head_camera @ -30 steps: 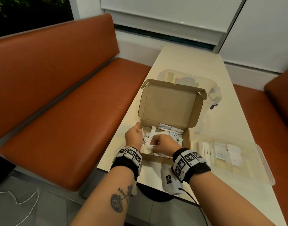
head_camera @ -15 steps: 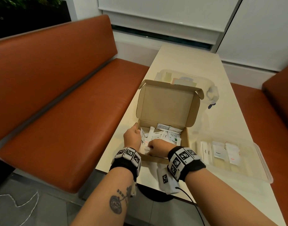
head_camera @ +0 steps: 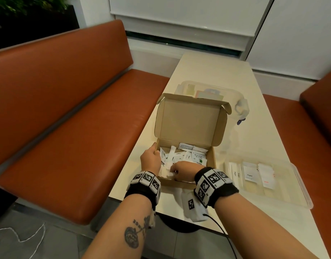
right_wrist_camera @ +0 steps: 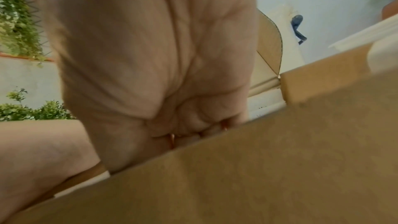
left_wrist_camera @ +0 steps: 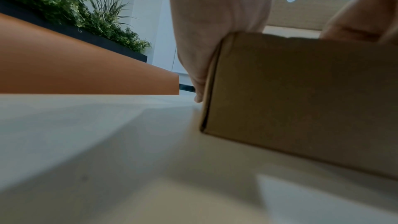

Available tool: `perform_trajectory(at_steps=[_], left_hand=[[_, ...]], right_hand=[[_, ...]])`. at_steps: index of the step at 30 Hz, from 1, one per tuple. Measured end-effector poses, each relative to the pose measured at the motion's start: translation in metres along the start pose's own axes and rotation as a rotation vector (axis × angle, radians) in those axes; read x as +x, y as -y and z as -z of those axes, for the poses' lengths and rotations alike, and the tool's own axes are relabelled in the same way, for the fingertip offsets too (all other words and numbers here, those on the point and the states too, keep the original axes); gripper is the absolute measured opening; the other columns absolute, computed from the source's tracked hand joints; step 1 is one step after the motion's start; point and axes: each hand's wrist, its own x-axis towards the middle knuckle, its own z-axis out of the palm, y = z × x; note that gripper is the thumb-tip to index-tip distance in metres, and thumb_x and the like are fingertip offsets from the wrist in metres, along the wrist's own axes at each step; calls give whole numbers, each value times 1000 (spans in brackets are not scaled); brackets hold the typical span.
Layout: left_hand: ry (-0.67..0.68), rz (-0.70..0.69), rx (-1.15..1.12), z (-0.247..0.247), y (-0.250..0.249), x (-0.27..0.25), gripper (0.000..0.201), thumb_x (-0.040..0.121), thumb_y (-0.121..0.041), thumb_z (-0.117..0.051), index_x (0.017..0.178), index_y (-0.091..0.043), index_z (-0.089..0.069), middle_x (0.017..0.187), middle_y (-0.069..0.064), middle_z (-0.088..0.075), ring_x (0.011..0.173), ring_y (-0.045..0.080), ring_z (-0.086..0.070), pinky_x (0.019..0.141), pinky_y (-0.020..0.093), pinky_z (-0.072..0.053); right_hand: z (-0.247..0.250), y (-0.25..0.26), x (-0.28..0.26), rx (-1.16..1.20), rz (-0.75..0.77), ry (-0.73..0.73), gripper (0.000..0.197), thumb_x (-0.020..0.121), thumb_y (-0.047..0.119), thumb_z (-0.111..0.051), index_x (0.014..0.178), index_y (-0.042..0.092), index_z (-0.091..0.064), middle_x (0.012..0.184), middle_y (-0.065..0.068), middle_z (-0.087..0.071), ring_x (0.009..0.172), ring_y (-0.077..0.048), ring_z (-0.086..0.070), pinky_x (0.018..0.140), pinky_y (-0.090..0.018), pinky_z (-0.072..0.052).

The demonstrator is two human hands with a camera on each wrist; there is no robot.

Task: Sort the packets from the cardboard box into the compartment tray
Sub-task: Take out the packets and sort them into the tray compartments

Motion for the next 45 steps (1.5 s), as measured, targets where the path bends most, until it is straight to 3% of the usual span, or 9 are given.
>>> perform_trajectory(at_steps=[7,15,19,23,27,33,37,41,45], left_hand=[[3,-9,16,1,1,2,42,98,-6,-38,139,-9,-48,129,17,-59,117,33,-54,101,38,-43],[-26,21,13,0,-4,3,33,96,-9,-45,126,-3,-58,121,20,-63,110,33,-57,88,33,-44],[-182,58,10,-3,-24,-1,51,96,-18,-51,143,-4,-37,144,15,-44,133,31,-40,108,37,-33],[-400,-174,-91,-18,-56,-12,32,95,-22,-52,121,-4,-54,117,12,-55,106,26,-53,91,32,-43],[-319,-169,-261,-41,-83,-22,30,93,-38,-54,105,-10,-54,102,4,-57,82,9,-52,71,16,-39],[340,294,-798,-66,-103,-25,36,100,-36,-43,114,-7,-58,100,13,-66,89,22,-64,76,32,-53],[327,301,-970,-68,-102,-22,30,102,-19,-39,119,1,-53,96,15,-64,87,22,-64,68,31,-53],[298,288,-1000,-69,-97,-20,23,103,-18,-36,101,-2,-52,96,17,-63,82,24,-64,72,38,-54],[156,251,-917,-72,-91,-16,19,103,-17,-34,90,-12,-47,80,10,-59,70,20,-60,75,40,-52]], right_hand=[[3,-17,-2,233,-16,-119,21,93,12,-48,73,16,-45,73,-1,-55,65,-16,-51,55,-22,-37],[15,-44,-16,507,-18,-308,8,96,21,-50,90,18,-54,74,3,-62,60,-3,-55,54,-19,-38],[16,-54,-20,584,-9,-355,12,96,20,-50,97,12,-59,73,6,-62,56,1,-55,52,-14,-40],[17,-64,-22,783,-40,-515,6,95,17,-52,96,16,-58,68,7,-58,46,5,-53,44,-10,-39],[22,-73,-26,900,-55,-650,12,95,18,-53,101,11,-61,75,0,-61,62,-9,-57,56,-20,-44],[31,-71,-36,827,56,-680,22,94,16,-53,74,26,-59,66,9,-57,58,-1,-52,56,-15,-39],[30,-71,-41,862,74,-661,29,96,12,-49,73,25,-62,64,11,-56,53,5,-48,55,-14,-36],[29,-79,-47,1106,54,-654,27,97,9,-45,112,5,-67,95,-8,-68,82,-14,-62,79,-31,-51],[27,-85,-54,1392,29,-615,27,101,17,-42,121,5,-56,76,-9,-62,51,-10,-59,48,-24,-54]])
